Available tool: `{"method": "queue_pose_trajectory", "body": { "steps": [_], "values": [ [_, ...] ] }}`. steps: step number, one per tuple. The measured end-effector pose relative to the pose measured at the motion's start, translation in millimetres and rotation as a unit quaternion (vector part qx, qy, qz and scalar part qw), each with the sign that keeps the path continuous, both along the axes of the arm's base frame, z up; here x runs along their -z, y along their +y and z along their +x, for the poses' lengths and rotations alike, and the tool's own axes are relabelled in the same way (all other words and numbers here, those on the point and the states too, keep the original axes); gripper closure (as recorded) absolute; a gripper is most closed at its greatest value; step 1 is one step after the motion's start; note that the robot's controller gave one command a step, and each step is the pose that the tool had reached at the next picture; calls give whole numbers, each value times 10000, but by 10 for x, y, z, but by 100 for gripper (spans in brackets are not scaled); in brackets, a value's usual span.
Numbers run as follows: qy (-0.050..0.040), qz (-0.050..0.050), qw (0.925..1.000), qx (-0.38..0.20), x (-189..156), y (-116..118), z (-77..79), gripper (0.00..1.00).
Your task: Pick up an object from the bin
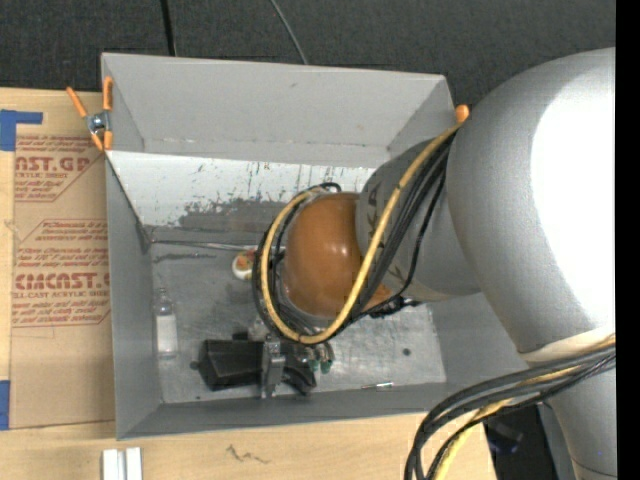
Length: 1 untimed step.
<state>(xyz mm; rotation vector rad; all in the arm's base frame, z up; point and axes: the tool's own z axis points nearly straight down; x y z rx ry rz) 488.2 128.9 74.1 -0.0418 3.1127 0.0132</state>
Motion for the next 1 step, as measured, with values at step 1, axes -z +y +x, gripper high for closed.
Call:
{"method": "queue_pose_trajectory", "body": {
  "steps": [1],
  "values": [
    [13,-3,10000,0,-24,1,1,100]
  ]
}}
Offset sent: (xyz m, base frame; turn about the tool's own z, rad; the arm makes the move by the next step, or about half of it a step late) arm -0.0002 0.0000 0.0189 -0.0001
